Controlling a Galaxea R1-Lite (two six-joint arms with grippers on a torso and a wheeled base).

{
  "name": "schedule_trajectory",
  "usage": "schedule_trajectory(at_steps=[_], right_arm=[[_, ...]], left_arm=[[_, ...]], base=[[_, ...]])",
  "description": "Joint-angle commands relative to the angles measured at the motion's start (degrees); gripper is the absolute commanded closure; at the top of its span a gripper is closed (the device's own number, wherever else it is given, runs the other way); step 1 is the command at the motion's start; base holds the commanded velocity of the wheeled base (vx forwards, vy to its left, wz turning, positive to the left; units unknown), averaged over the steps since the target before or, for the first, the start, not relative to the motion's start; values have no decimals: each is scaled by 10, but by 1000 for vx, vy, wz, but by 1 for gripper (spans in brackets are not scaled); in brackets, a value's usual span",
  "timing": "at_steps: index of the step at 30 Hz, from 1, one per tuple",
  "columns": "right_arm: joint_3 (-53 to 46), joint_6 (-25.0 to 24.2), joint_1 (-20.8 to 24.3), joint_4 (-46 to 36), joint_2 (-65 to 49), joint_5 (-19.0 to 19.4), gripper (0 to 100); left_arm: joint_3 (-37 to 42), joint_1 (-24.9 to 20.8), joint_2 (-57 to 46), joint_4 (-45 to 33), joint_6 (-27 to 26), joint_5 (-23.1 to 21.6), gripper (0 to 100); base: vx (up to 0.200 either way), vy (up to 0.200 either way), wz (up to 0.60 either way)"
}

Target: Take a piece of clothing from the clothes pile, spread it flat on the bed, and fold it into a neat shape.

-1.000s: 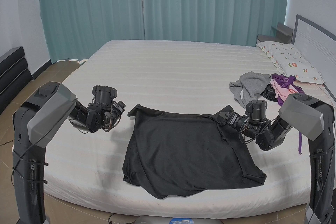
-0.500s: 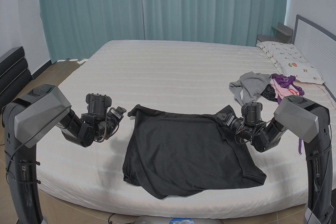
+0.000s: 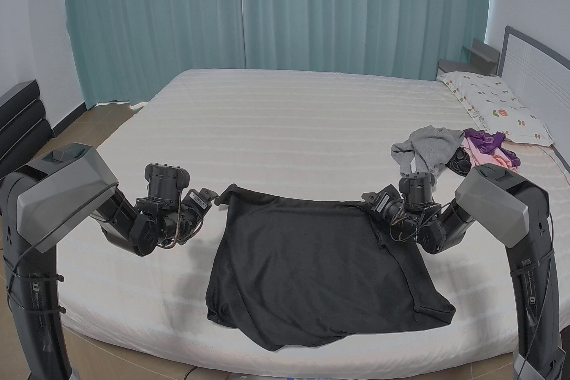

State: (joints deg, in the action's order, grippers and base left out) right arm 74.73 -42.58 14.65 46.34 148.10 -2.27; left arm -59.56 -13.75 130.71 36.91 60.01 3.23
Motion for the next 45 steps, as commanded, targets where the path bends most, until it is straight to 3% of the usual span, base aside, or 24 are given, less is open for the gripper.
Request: schedule_trajectory(at_steps=[1, 9, 12, 19, 24, 32, 40, 44, 45], right_arm=[[53, -4, -1, -27, 25, 0, 0], [173, -35, -9, -24, 48, -12, 0], [280, -50, -22, -24, 73, -15, 0], [315, -41, -41, -26, 99, -42, 0], [263, -20, -56, -25, 54, -45, 0], [33, 14, -55, -44, -77, 65, 0], [-42, 19, -27, -79, -83, 79, 0], [-72, 90, -16, -77, -84, 77, 0], [-85, 135, -14, -76, -84, 75, 0]], left_arm=[[5, -1, -1, -1, 0, 0, 0], [9, -1, 2, 1, 0, 1, 0], [9, -1, 2, 4, -1, 4, 0], [9, 2, 2, 6, 1, 4, 0], [13, 3, 2, 6, 9, 5, 0], [16, 1, 2, 5, 19, 3, 0], [28, -1, 1, 6, 19, 2, 0], [28, -1, 2, 6, 19, 2, 0], [28, -1, 2, 6, 19, 1, 0]], base=[[0, 0, 0], [0, 0, 0], [0, 0, 0], [0, 0, 0], [0, 0, 0], [0, 0, 0], [0, 0, 0], [0, 0, 0], [0, 0, 0]])
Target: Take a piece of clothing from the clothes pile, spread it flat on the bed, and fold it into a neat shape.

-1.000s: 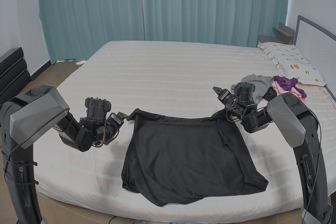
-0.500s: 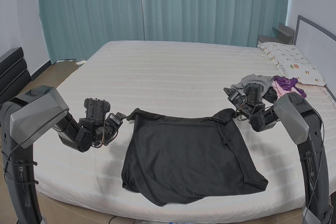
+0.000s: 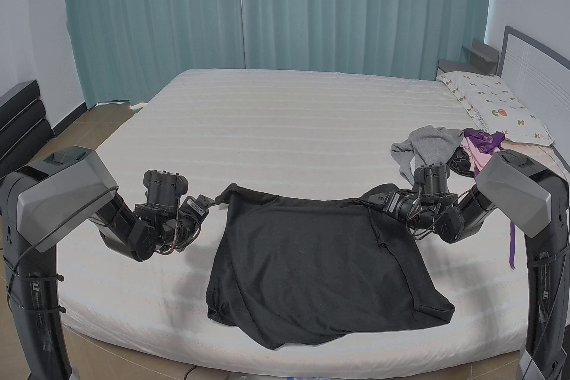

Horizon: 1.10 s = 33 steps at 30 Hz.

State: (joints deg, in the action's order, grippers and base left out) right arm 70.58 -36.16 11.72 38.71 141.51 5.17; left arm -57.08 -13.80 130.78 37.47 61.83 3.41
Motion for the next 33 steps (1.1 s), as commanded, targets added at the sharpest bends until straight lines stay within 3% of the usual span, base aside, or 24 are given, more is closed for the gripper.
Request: schedule_trajectory(at_steps=[1, 7, 21, 22, 33], right_arm=[[-47, 85, 17, 0, -20, -2, 0], [-43, 133, 52, -19, -18, -53, 0], [-19, 204, 63, -86, 3, -94, 0], [-19, 204, 63, -86, 3, -94, 100], [-24, 223, 57, -81, -4, -124, 100]], left_arm=[[1, -1, 2, 1, 0, -1, 0], [1, -1, 4, 1, 0, -1, 0], [1, 0, 3, 1, -1, 0, 0], [1, 0, 3, 1, -1, 0, 0], [1, 2, 3, 1, -2, -1, 0]], base=[[0, 0, 0], [0, 0, 0], [0, 0, 0], [0, 0, 0], [0, 0, 0]])
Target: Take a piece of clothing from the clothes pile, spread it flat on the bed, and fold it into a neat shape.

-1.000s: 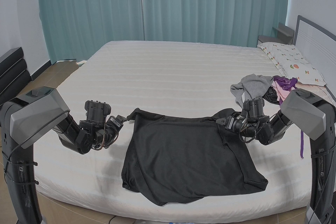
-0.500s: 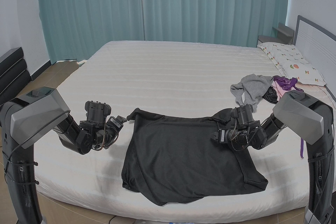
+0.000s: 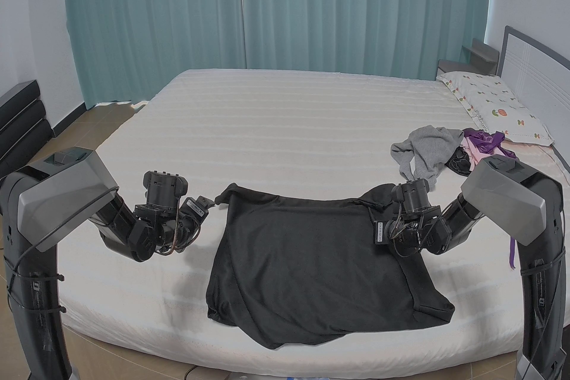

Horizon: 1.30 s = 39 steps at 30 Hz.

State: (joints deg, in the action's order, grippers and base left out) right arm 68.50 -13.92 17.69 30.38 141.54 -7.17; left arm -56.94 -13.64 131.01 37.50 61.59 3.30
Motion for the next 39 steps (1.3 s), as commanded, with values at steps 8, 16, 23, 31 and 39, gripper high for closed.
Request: schedule_trajectory(at_steps=[8, 16, 23, 31, 39], right_arm=[[-9, 1, -41, 4, -38, -4, 100], [-1, 12, -131, 13, -51, 6, 100], [10, 9, -194, 29, -22, 47, 100], [16, 6, -216, 55, 16, 52, 0], [-40, -88, -209, 60, -69, 114, 0]], left_arm=[[0, 0, 0, -1, 1, 0, 0], [0, -1, 1, -1, 0, 0, 0], [0, -2, 2, -1, -1, 0, 0], [2, -2, 1, -1, 0, 0, 0], [22, -2, -15, 2, 0, 0, 0]], base=[[0, 0, 0], [0, 0, 0], [0, 0, 0], [0, 0, 0], [0, 0, 0]])
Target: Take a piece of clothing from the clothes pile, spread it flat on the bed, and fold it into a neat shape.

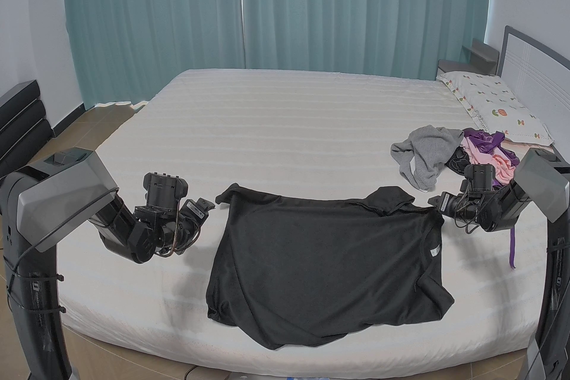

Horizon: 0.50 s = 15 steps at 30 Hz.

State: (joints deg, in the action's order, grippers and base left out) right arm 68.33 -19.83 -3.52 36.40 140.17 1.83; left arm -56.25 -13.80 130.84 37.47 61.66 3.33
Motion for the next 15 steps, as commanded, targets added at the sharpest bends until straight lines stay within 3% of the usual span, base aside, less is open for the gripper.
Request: schedule_trajectory(at_steps=[1, 9, 15], right_arm=[[-52, -33, 3, 1, -68, 32, 0], [-267, -40, -4, 18, -224, 112, 0], [-374, -53, -1, 43, -279, 116, 0]], left_arm=[[18, 0, -17, 2, 0, -1, 0], [95, -19, -87, 1, 1, -3, 0], [142, -30, -126, 0, 2, -20, 0]], base=[[0, 0, 0], [0, 0, 0], [0, 0, 0]])
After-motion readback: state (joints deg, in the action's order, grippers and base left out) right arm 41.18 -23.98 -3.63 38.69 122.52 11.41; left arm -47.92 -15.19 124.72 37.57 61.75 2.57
